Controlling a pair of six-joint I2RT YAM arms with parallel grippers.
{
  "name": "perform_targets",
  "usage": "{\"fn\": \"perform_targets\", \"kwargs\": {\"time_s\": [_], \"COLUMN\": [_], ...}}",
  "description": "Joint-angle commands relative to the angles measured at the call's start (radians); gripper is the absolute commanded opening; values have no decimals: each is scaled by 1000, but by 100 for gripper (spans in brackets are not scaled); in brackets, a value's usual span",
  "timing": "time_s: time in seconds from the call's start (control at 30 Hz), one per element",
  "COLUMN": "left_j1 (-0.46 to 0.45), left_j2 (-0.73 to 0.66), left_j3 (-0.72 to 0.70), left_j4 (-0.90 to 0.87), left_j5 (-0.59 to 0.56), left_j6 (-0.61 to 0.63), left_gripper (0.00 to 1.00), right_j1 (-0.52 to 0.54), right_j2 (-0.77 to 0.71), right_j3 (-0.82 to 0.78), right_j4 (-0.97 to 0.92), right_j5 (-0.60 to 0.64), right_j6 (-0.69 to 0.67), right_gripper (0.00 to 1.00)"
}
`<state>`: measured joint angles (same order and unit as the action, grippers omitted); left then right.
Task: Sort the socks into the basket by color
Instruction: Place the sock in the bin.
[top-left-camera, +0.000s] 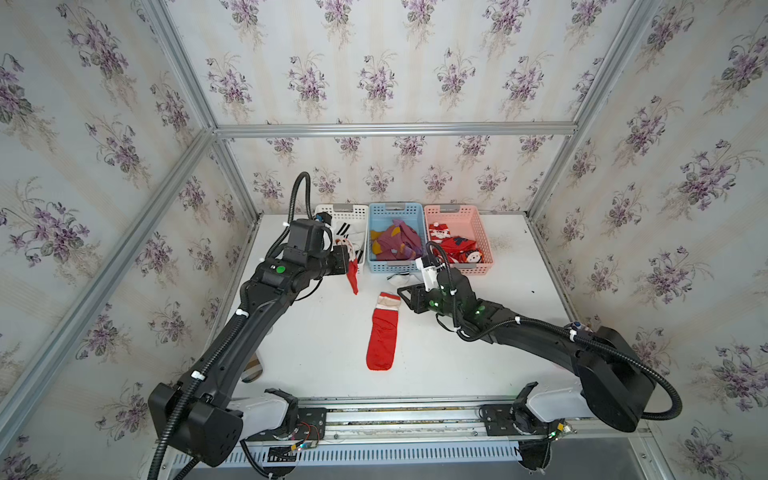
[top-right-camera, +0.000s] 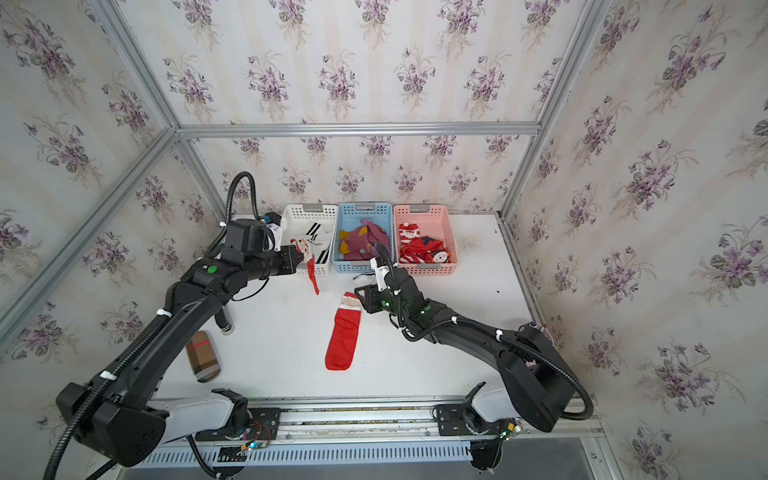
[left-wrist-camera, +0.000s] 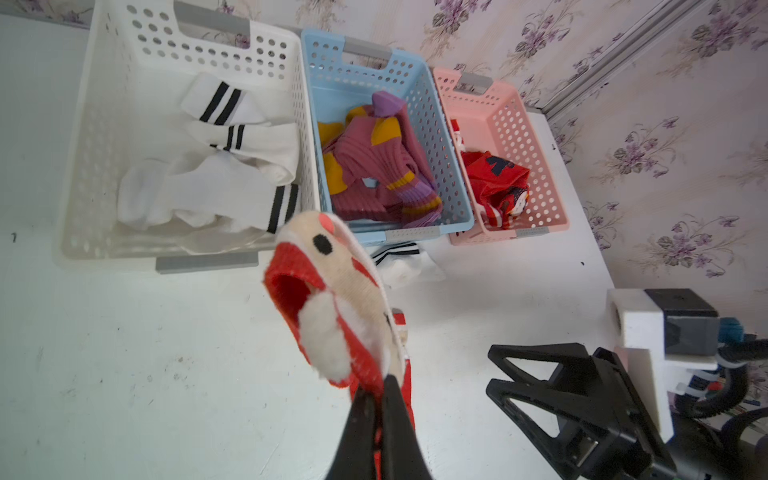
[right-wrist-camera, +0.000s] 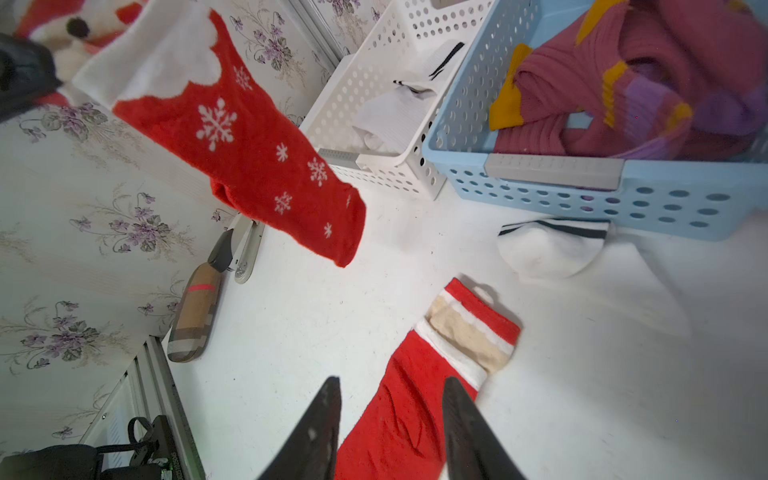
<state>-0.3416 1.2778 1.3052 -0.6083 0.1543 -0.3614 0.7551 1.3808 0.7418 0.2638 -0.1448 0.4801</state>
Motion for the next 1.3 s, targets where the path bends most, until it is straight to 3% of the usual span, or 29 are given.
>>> {"fn": "perform_targets", "kwargs": {"time_s": [0.0, 0.5, 0.73, 0.87, 1.0, 1.27], "left_j1": [-16, -196, -217, -224, -227, -238], "left_j2": [33, 443, 698, 825, 974, 1138], "left_j3": [60, 561, 861, 976, 1118, 1146], "left_j4": [11, 16, 21, 118, 183, 413], "left_j5": [51, 98, 184, 208, 307, 447], "left_j6": [23, 27, -10, -34, -77, -185], "left_gripper": [6, 4, 3, 4, 4, 6], "right_j1": [-1, -7, -7, -7, -7, -7], "right_j2": [-26, -173, -231, -250, -254, -258], "right_j3": [-9, -81, -97, -107, -120, -138], "right_j4": [-16, -54, -75, -83, -83, -78], "right_j5": [29, 103, 141, 151, 152, 157], "right_j6": [-13, 1, 17, 21, 37, 55], "right_gripper": [42, 44, 44, 45, 45, 44]}}
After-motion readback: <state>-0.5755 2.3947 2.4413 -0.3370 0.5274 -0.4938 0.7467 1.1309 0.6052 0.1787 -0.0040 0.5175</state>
